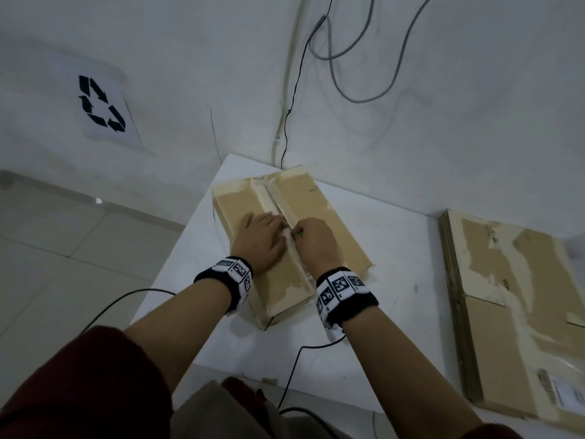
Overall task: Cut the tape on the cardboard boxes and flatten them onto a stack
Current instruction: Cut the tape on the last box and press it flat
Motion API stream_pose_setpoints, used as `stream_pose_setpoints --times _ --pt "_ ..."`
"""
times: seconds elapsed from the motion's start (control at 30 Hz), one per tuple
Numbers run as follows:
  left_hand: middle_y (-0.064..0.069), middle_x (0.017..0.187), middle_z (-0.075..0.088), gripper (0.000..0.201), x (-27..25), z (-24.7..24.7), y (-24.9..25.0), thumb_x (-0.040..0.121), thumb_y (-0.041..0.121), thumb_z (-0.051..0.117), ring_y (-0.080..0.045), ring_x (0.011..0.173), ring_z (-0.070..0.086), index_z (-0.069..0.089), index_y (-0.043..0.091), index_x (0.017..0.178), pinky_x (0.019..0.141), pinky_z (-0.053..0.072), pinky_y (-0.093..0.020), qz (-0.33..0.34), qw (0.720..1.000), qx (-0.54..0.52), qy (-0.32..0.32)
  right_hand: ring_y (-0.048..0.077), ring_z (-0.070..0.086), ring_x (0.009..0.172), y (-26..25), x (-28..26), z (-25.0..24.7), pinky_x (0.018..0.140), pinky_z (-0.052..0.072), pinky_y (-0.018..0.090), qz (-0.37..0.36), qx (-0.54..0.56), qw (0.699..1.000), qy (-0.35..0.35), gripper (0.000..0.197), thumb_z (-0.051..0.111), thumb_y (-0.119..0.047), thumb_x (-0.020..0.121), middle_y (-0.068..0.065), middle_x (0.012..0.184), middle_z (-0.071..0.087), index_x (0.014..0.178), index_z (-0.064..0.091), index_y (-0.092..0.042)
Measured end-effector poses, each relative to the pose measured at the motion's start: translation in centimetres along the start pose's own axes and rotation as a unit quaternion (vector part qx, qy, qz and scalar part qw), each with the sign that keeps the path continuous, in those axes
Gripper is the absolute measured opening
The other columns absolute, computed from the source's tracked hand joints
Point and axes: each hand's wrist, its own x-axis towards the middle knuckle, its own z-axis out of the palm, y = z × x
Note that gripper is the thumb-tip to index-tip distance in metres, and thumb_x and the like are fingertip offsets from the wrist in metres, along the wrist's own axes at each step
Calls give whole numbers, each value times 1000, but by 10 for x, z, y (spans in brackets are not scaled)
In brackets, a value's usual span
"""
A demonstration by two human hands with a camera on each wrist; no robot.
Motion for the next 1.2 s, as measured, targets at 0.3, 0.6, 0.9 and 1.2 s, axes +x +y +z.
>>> stream_pose_setpoints --times 0.3,0.6,0.9,1.2 --pt "3 140 50 41 3 5 1 92 37 46 -18 132 40 53 21 129 114 15 -44 -8 1000 19 10 23 61 95 20 -64 -10 78 48 31 91 19 996 -3 16 58 -10 90 5 102 66 93 73 -9" --pt "2 128 55 36 5 6 3 91 36 45 -19 124 45 53 20 122 112 15 -49 8 999 31 -6 17 60 85 21 -105 -17 68 44 25 164 69 984 33 24 53 -2 88 2 97 68 89 76 -9" --pt "-3 115 61 47 2 1 7 90 45 31 -26 108 54 62 15 111 105 25 -50 107 994 35 6 15 65 90 35 -118 -28 70 52 28 195 70 978 27 24 59 -3 83 -7 98 69 85 73 -22" --pt "5 119 54 78 0 10 35 69 83 43 -17 108 50 56 23 117 91 36 -33 258 957 -18 -132 15 62 86 43 -112 -29 64 47 28 177 4 982 65 28 56 -4 80 -12 95 69 86 67 -29"
